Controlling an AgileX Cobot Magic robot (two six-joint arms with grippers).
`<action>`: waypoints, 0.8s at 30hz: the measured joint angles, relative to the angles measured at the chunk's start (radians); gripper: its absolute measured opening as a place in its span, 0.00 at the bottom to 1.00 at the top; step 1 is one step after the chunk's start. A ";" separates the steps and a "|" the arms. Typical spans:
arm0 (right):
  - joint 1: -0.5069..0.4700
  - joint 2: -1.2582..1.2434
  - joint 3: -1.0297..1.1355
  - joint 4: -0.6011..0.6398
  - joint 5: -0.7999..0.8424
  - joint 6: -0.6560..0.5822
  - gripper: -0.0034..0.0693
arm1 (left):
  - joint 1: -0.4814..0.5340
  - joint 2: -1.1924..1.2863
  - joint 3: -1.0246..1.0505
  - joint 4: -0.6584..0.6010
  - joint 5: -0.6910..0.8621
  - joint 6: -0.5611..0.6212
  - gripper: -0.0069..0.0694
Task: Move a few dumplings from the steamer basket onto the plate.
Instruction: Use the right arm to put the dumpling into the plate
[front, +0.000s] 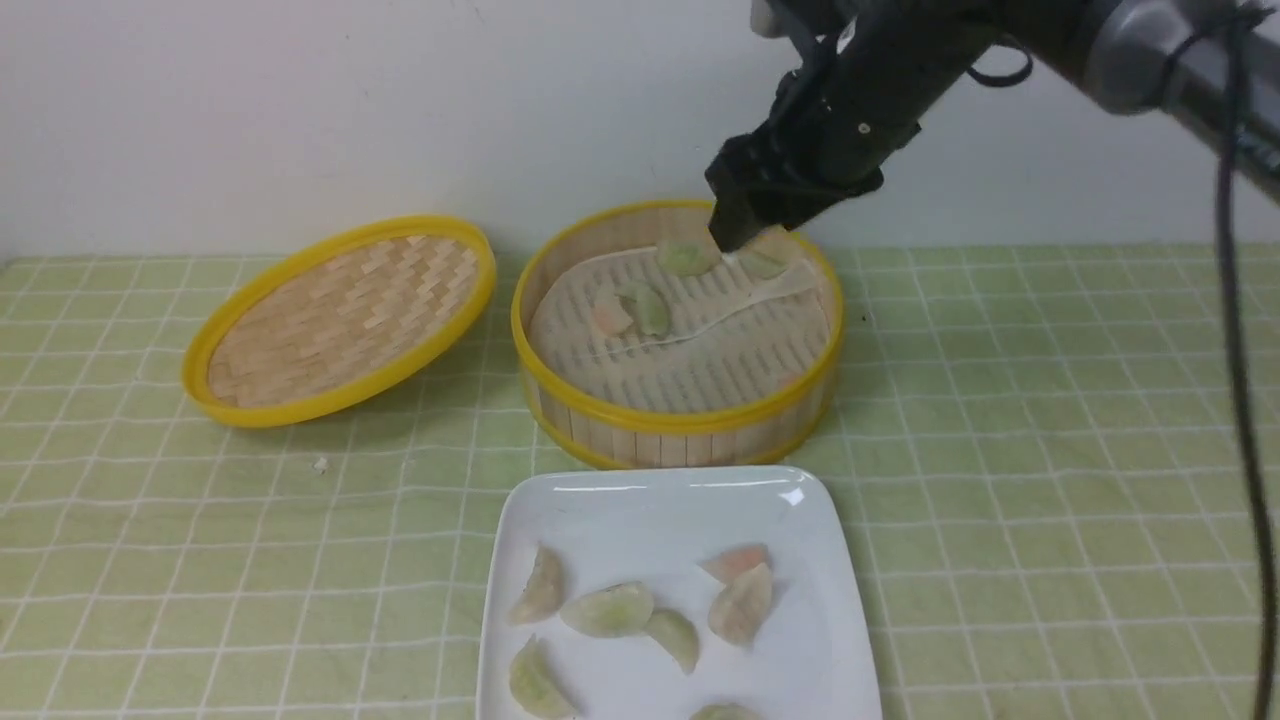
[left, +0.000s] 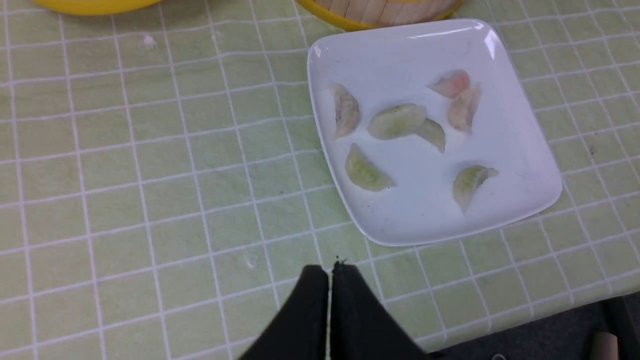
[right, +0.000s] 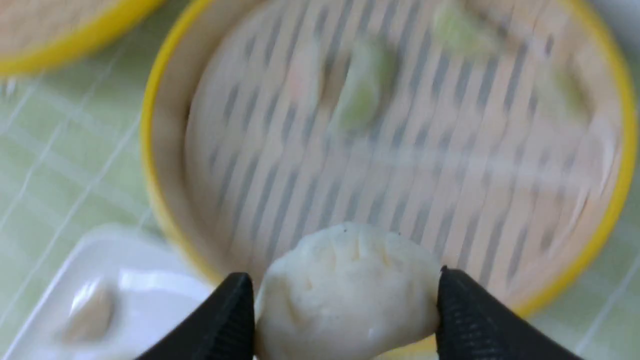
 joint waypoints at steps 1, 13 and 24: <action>0.006 -0.071 0.096 0.009 0.000 -0.008 0.63 | 0.000 0.000 0.000 0.000 0.000 0.000 0.08; 0.163 -0.324 0.818 0.072 -0.208 -0.039 0.63 | 0.000 0.000 0.000 0.015 -0.074 0.000 0.08; 0.175 -0.289 0.845 0.067 -0.284 0.000 0.76 | 0.000 0.000 0.000 0.015 -0.074 0.000 0.08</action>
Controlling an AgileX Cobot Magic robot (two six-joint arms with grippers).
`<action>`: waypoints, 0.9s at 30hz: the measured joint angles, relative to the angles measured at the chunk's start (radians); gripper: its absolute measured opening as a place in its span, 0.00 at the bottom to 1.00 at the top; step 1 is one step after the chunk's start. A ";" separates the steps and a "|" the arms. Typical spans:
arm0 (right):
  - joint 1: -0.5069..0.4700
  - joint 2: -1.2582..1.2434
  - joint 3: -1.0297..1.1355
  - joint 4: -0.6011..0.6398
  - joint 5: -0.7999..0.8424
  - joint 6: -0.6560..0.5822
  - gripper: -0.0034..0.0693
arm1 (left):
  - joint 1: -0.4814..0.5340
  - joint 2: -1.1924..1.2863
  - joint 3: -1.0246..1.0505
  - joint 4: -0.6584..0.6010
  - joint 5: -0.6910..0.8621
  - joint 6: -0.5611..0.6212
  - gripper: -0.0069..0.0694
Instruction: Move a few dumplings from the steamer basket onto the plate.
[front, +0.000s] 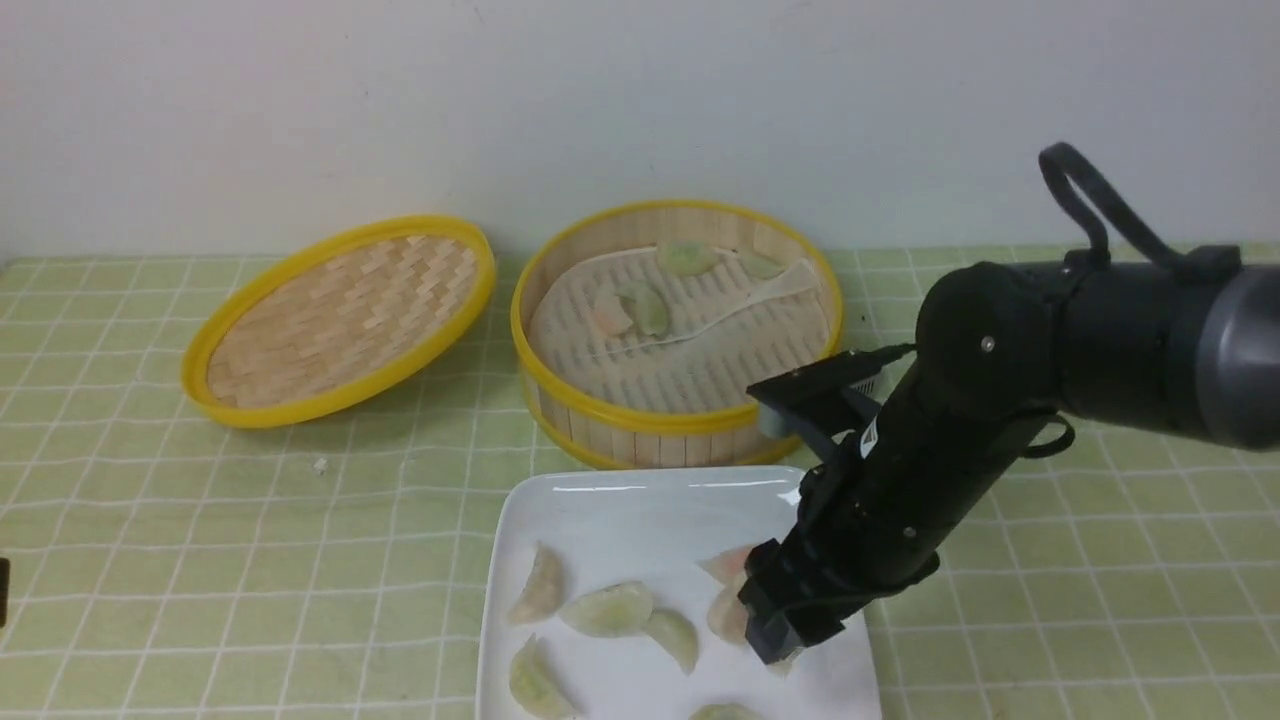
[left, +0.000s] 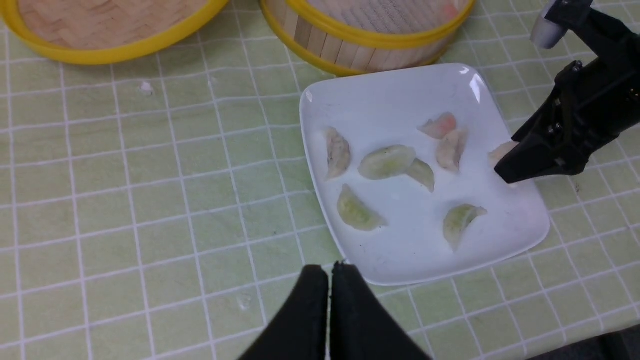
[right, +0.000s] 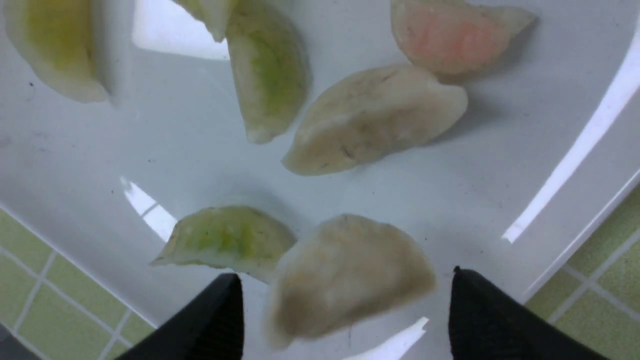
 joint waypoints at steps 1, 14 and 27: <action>0.000 0.000 -0.020 -0.008 0.029 0.016 0.82 | 0.000 0.000 0.000 0.000 0.000 0.000 0.08; 0.000 -0.301 -0.202 -0.134 0.258 0.149 0.47 | 0.000 0.000 0.015 0.031 -0.164 0.000 0.08; 0.000 -1.200 0.137 -0.301 -0.145 0.245 0.03 | 0.000 0.000 0.088 0.031 -0.376 0.000 0.08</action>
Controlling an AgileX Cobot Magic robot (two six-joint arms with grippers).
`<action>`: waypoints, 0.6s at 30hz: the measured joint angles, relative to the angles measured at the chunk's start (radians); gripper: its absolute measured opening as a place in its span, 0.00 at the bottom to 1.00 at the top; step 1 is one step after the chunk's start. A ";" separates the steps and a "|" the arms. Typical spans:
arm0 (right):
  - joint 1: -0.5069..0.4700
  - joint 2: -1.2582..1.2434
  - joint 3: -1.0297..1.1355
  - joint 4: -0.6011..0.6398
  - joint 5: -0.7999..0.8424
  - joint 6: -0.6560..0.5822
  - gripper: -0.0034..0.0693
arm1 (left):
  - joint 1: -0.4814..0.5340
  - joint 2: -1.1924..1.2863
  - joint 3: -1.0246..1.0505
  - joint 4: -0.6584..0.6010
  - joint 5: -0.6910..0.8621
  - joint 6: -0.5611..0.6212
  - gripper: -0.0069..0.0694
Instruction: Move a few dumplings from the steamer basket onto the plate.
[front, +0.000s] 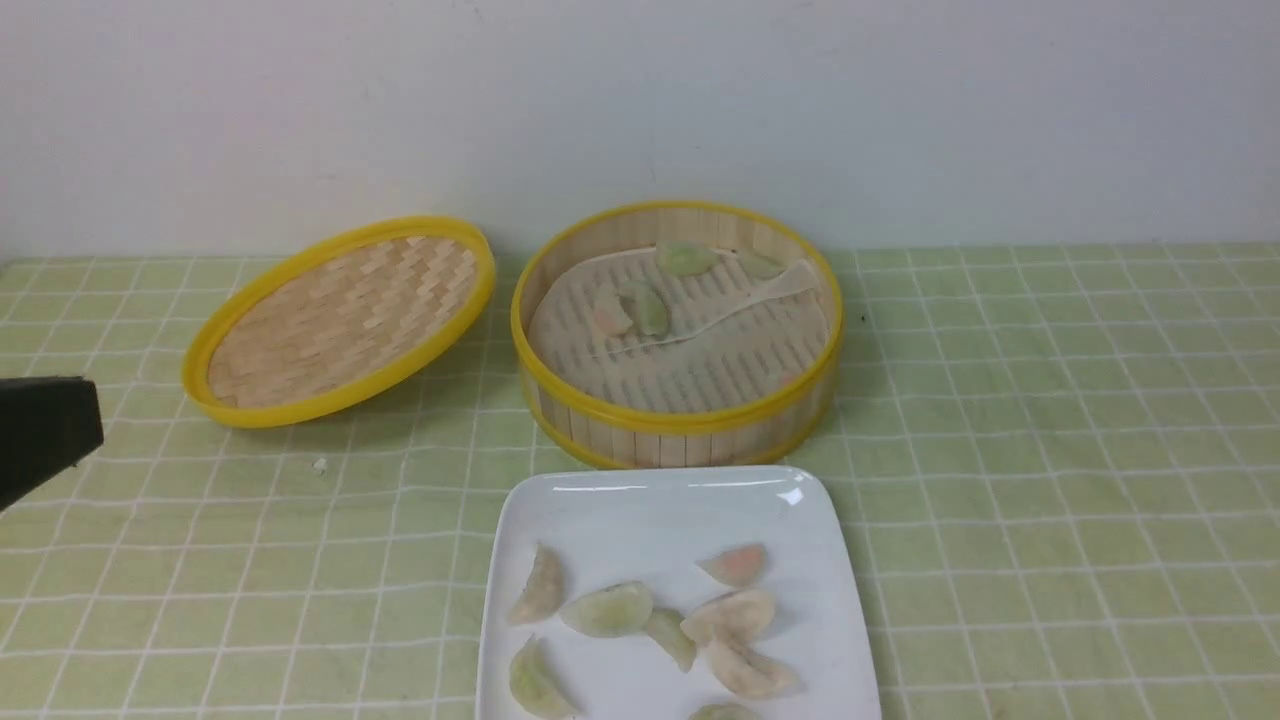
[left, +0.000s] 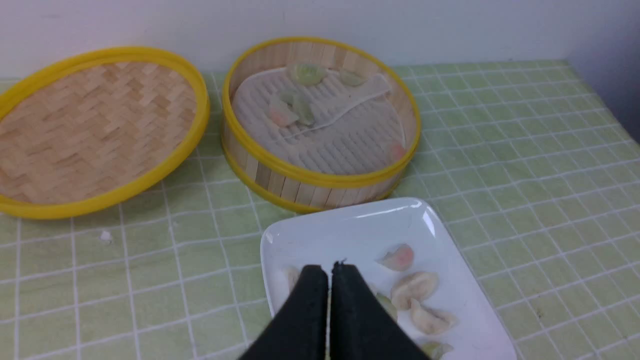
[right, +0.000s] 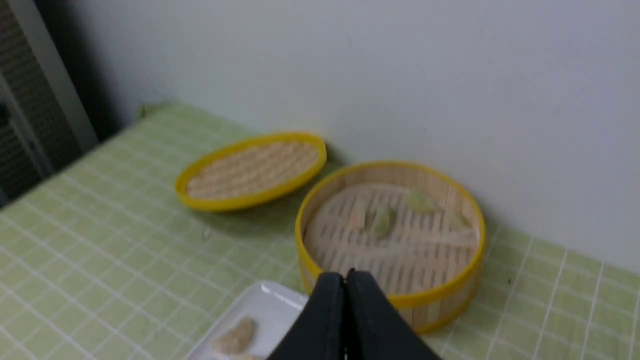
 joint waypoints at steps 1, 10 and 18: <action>0.000 -0.076 0.067 -0.003 -0.050 0.003 0.03 | 0.000 0.000 0.000 0.000 -0.013 0.002 0.08; 0.000 -0.541 0.505 -0.116 -0.320 0.157 0.03 | 0.000 0.000 0.001 0.000 -0.059 0.007 0.08; 0.000 -0.593 0.570 -0.164 -0.403 0.218 0.03 | 0.000 0.000 0.001 0.000 -0.016 0.030 0.08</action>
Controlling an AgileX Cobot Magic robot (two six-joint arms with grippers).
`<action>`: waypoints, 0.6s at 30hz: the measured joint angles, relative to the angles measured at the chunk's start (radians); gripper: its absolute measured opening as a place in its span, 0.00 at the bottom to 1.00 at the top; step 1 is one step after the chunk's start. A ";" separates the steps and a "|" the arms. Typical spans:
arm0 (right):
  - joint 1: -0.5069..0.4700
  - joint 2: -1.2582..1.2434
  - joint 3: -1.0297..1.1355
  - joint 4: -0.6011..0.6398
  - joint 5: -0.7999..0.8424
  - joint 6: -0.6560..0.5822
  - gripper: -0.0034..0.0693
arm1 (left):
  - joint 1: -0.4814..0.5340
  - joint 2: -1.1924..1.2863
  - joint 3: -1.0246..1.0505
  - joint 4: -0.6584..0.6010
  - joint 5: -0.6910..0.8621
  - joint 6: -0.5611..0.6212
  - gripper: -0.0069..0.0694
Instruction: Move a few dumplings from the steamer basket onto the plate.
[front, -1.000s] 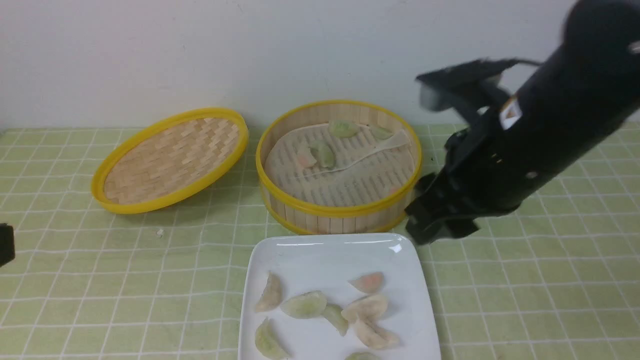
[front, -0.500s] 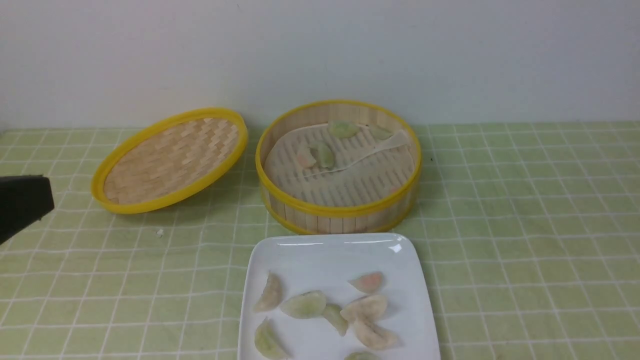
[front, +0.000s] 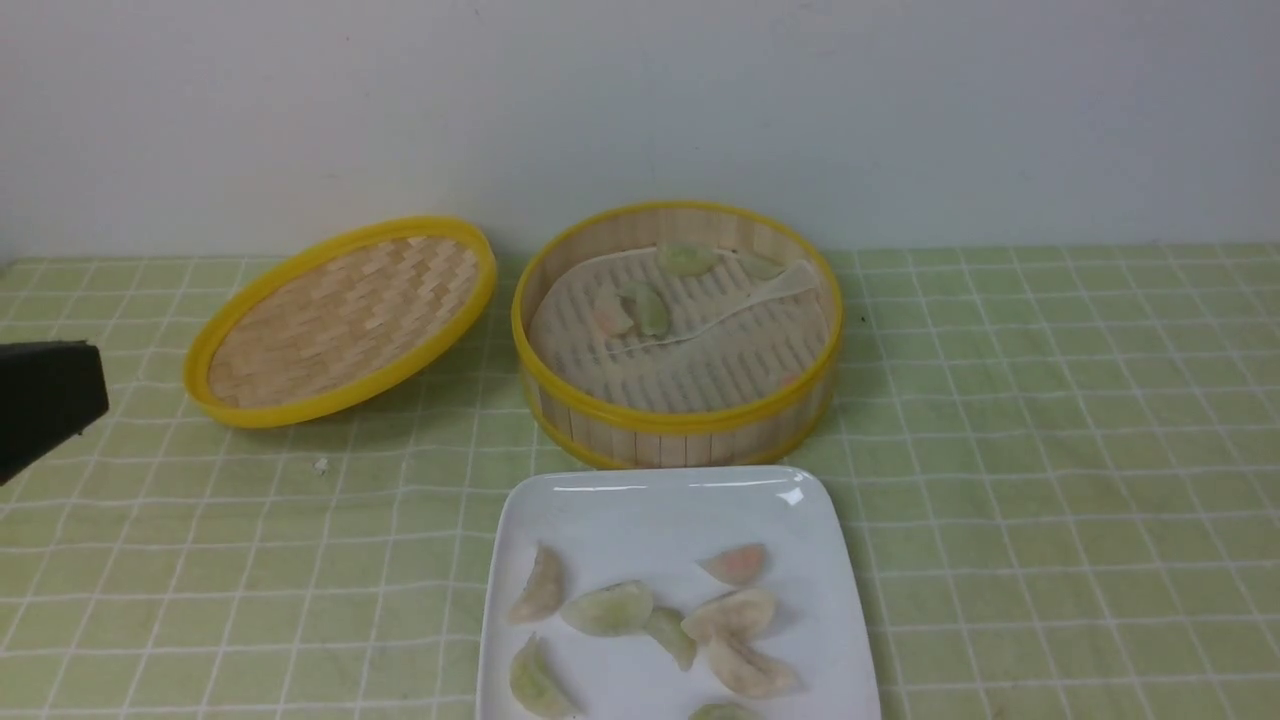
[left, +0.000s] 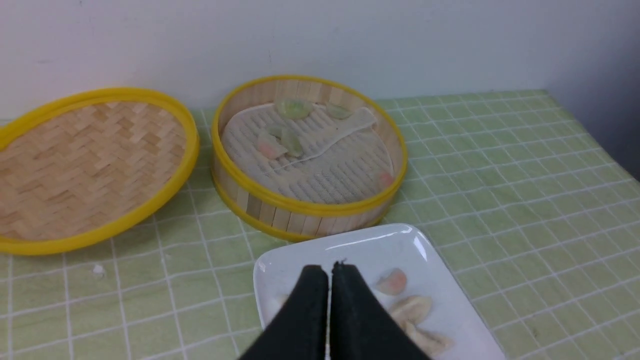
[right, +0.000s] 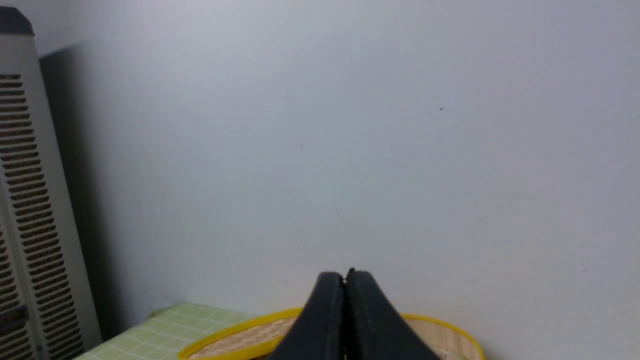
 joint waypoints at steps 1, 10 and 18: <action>0.000 0.000 0.000 0.000 -0.006 0.001 0.03 | 0.000 -0.002 0.000 0.000 0.025 0.004 0.08; 0.000 -0.001 0.001 -0.003 -0.008 0.001 0.03 | 0.000 -0.020 0.001 0.000 0.086 0.015 0.08; 0.000 -0.001 0.001 -0.003 -0.010 0.001 0.03 | 0.000 -0.020 0.001 0.000 0.100 0.014 0.08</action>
